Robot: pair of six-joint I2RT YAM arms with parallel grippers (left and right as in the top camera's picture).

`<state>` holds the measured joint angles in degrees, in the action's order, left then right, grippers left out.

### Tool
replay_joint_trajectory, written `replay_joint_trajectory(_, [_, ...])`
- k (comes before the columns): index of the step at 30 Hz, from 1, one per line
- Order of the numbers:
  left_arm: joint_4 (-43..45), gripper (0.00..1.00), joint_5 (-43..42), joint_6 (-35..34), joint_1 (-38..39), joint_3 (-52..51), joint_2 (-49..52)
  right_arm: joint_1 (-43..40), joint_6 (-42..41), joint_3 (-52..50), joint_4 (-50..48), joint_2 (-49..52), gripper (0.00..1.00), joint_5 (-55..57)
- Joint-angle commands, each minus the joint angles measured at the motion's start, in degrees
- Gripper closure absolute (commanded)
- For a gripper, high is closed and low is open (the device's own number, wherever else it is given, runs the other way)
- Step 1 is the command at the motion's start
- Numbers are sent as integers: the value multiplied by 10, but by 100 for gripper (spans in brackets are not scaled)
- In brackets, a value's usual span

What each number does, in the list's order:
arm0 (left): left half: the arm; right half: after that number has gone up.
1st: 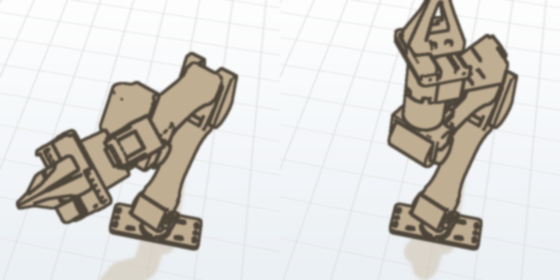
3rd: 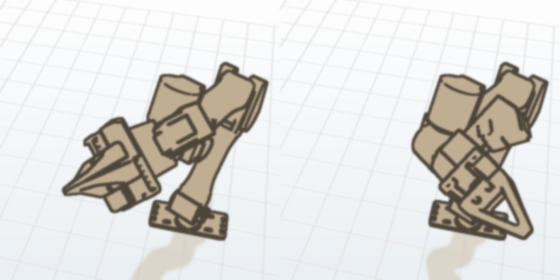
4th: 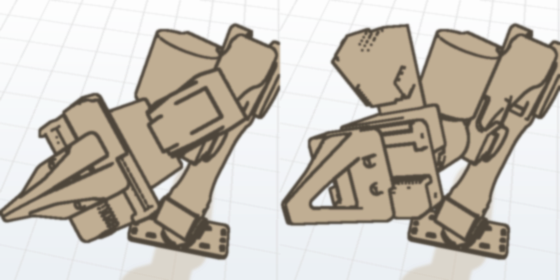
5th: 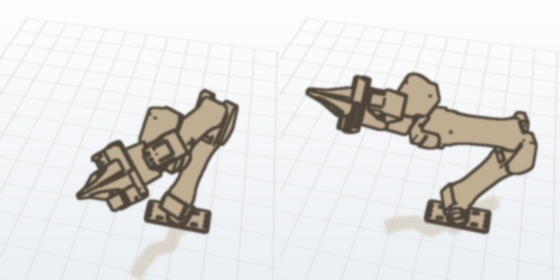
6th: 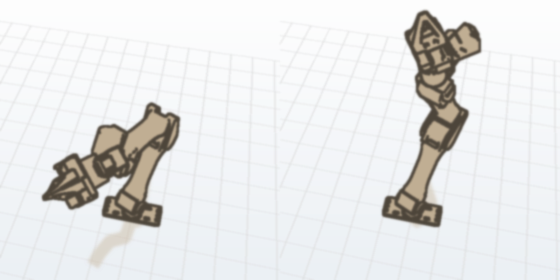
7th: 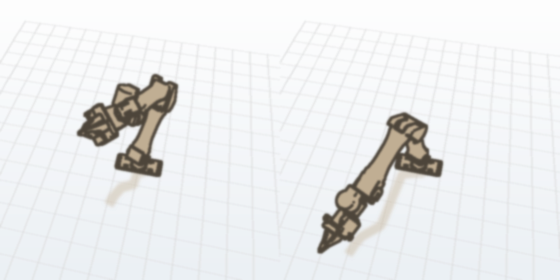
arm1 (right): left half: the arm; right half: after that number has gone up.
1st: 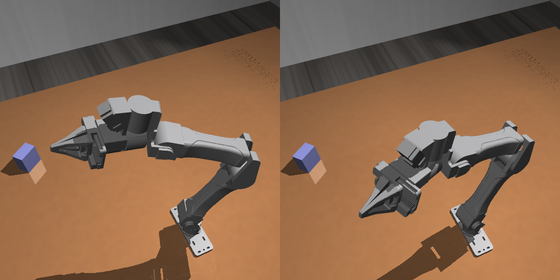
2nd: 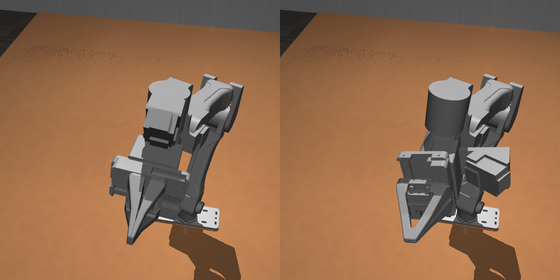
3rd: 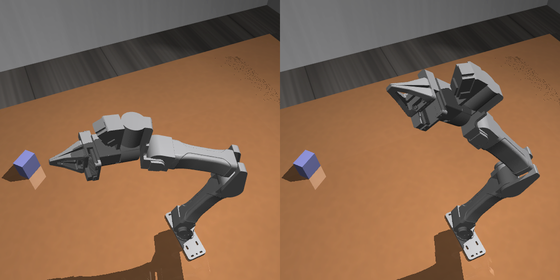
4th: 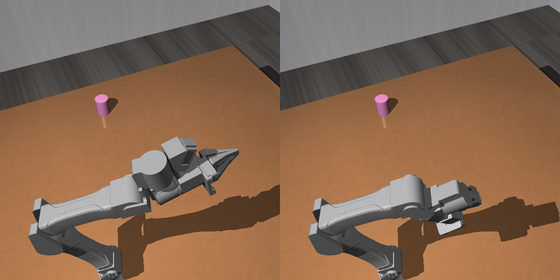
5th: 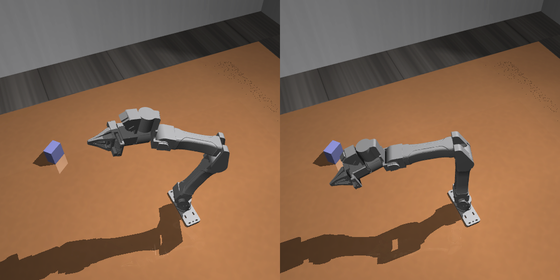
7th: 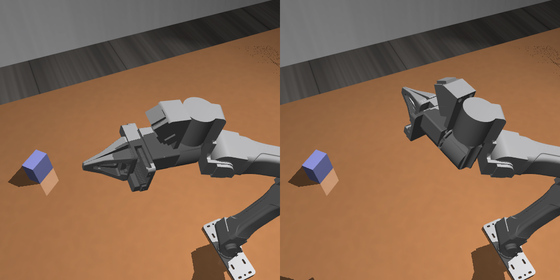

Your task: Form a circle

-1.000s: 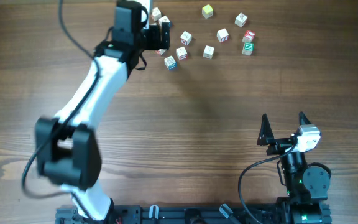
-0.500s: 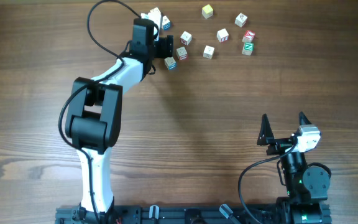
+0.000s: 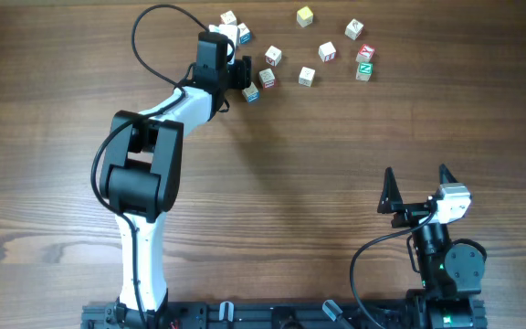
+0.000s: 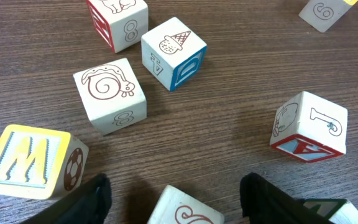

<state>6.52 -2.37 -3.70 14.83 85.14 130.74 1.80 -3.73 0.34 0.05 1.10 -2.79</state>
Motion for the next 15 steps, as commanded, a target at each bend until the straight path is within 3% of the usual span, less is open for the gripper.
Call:
replay_joint_trajectory(1, [-1, 39, 7, 5, -5, 6, 15, 2, 7, 0, -1, -5, 0, -7])
replay_joint_trajectory(15, [-33, 64, 19, 5, -5, 7, -8, 2, 7, 0, -1, -5, 0, -7])
